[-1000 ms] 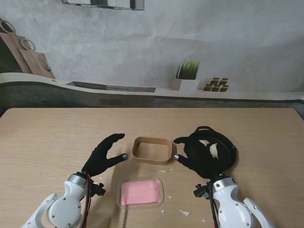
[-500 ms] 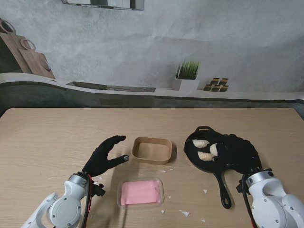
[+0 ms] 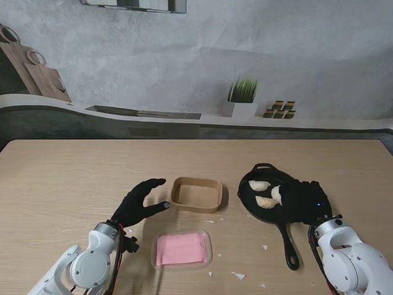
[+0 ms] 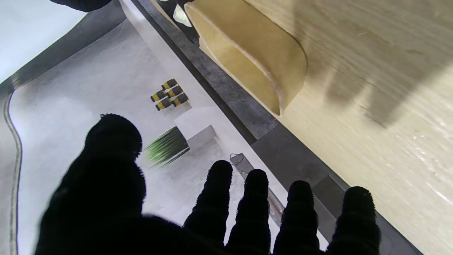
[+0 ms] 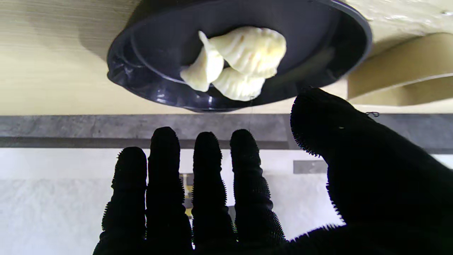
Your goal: Load dumplings into a food container
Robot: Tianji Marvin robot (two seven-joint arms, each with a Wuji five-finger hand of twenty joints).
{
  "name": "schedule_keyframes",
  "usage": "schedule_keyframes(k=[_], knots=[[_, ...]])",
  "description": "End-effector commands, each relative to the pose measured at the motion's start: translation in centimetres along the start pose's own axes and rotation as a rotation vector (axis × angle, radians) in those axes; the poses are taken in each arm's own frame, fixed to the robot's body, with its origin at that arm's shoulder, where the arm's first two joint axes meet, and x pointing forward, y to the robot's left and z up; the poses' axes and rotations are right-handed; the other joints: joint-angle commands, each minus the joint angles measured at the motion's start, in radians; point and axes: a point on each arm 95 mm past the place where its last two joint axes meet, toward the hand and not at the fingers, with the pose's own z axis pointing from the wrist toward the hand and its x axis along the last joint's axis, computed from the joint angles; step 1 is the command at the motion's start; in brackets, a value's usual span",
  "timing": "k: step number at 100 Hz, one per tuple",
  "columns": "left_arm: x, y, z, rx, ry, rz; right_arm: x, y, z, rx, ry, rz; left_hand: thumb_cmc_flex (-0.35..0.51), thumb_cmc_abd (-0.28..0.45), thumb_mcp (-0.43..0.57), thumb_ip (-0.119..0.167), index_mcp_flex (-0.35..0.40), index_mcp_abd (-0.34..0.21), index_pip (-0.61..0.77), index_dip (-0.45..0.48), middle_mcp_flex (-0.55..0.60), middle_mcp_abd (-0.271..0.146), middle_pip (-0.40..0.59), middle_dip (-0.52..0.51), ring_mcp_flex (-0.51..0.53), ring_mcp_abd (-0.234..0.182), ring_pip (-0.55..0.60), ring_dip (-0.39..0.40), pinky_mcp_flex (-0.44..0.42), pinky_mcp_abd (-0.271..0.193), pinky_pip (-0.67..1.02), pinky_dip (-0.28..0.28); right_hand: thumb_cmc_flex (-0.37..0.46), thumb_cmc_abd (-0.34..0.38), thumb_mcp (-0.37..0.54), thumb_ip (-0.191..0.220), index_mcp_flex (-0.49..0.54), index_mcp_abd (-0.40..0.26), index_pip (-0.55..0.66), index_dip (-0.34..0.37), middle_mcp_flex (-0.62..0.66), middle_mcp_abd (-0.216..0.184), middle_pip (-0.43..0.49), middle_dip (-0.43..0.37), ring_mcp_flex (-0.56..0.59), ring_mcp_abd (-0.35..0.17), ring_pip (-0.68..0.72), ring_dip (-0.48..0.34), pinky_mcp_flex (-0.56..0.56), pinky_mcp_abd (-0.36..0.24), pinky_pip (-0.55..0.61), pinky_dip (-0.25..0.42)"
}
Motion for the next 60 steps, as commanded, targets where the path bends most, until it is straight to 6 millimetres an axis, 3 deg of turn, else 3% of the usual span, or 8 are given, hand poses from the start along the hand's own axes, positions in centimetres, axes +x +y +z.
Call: schedule_keyframes(k=[1, 23, 60], knots=[[0.2, 0.4, 0.4, -0.014, -0.01, -0.009, -0.3, -0.8, 0.2, 0.009, -0.004, 0.029, 0.023, -0.014, 0.016, 0.011, 0.007, -0.002, 0.006, -0.002, -0.002, 0.015, 0.011, 0.009, 0.003, -0.001, 0.008, 0.005, -0.009, -0.016, 0.012, 0.007, 0.003, -0.033, 0.036, 0.004, -0.016, -0.032, 0.0, 0.01, -0.013, -0.023, -0.015, -0.005, -0.025, -0.009, -0.006, -0.004, -0.031, -0.019, -0.004, -0.016], [0.3, 0.4, 0.8, -0.018, -0.008, 0.02, 0.0, -1.7, 1.2, 0.05, 0.034, 0.011, 0.019, -0.016, 0.021, 0.01, 0.007, -0.001, 0.01, 0.0, -0.001, 0.012, 0.012, 0.011, 0.001, -0.002, 0.008, 0.006, -0.019, -0.018, 0.01, 0.009, -0.007, -0.058, 0.033, -0.006, -0.015, -0.062, -0.018, 0.006, 0.0, -0.073, -0.05, -0.019, -0.086, -0.047, -0.031, -0.014, -0.085, -0.041, -0.061, -0.03], [-0.5, 0.0, 0.8, -0.009, -0.018, 0.047, 1.5, -1.4, 3.6, 0.105, 0.016, -0.119, 0.018, -0.027, 0.031, 0.009, 0.009, 0.002, 0.01, 0.001, 0.007, -0.005, 0.014, 0.012, -0.004, -0.007, 0.003, 0.007, -0.066, -0.028, -0.008, 0.007, -0.043, -0.113, 0.043, -0.021, -0.015, -0.089, -0.036, -0.015, 0.018, -0.1, -0.1, -0.034, -0.158, -0.105, -0.154, -0.076, -0.159, -0.046, -0.24, -0.044]])
